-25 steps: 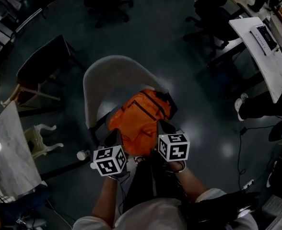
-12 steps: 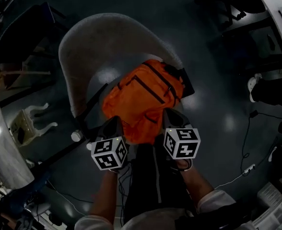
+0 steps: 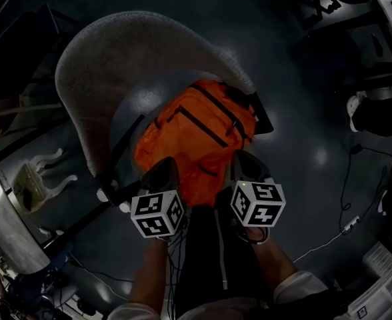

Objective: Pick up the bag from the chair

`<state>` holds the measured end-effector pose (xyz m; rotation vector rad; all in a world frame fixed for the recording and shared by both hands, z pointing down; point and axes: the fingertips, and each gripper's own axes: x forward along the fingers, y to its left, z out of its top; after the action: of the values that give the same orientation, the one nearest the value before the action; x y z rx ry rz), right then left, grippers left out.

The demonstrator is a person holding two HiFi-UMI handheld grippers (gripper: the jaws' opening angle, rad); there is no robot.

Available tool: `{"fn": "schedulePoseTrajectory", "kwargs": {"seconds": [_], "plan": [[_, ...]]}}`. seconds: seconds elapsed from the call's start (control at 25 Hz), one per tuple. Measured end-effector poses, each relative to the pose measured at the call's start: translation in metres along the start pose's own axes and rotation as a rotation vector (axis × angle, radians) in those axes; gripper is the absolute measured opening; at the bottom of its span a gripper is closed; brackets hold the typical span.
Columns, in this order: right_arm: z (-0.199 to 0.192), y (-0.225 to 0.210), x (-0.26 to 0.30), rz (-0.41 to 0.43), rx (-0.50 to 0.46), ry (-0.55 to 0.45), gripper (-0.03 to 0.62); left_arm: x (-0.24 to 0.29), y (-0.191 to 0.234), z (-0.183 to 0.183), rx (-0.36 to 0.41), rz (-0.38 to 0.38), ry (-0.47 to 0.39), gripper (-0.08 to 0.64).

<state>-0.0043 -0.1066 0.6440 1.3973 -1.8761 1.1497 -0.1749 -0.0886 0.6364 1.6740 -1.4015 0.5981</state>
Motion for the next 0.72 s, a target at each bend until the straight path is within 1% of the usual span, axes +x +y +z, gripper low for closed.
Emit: {"fn": "schedulePoseTrajectory", "kwargs": {"seconds": [0.12, 0.28, 0.32, 0.36, 0.4, 0.52, 0.56, 0.6, 0.68, 0.72], "plan": [[0.000, -0.003, 0.002, -0.012, 0.015, -0.002, 0.035, 0.008, -0.006, 0.006, 0.012, -0.043, 0.011, 0.015], [0.001, -0.005, 0.004, -0.005, 0.028, -0.005, 0.035, 0.015, -0.005, 0.018, 0.036, -0.050, 0.009, 0.018], [0.001, -0.005, 0.005, 0.001, 0.033, -0.004, 0.035, 0.018, -0.005, 0.021, 0.045, -0.051, 0.010, 0.030], [0.001, -0.005, 0.006, 0.004, 0.037, -0.004, 0.036, 0.019, -0.004, 0.023, 0.056, -0.053, 0.013, 0.085], [0.001, -0.006, 0.006, 0.005, 0.039, -0.005, 0.037, 0.021, -0.004, 0.025, 0.069, -0.054, 0.014, 0.119], [0.003, -0.007, 0.007, 0.001, 0.042, -0.015, 0.038, 0.025, -0.006, 0.032, 0.108, -0.065, 0.012, 0.126], [0.003, -0.008, 0.007, -0.001, 0.043, -0.017, 0.038, 0.027, -0.007, 0.032, 0.115, -0.075, 0.015, 0.139], [0.002, -0.008, 0.008, -0.003, 0.044, -0.017, 0.045, 0.028, -0.009, 0.032, 0.120, -0.087, 0.020, 0.158], [0.001, -0.010, 0.009, -0.011, 0.049, -0.012, 0.108, 0.031, -0.012, 0.031, 0.128, -0.108, 0.030, 0.181], [0.000, -0.010, 0.009, -0.016, 0.052, -0.010, 0.120, 0.032, -0.012, 0.031, 0.134, -0.117, 0.034, 0.186]]}}
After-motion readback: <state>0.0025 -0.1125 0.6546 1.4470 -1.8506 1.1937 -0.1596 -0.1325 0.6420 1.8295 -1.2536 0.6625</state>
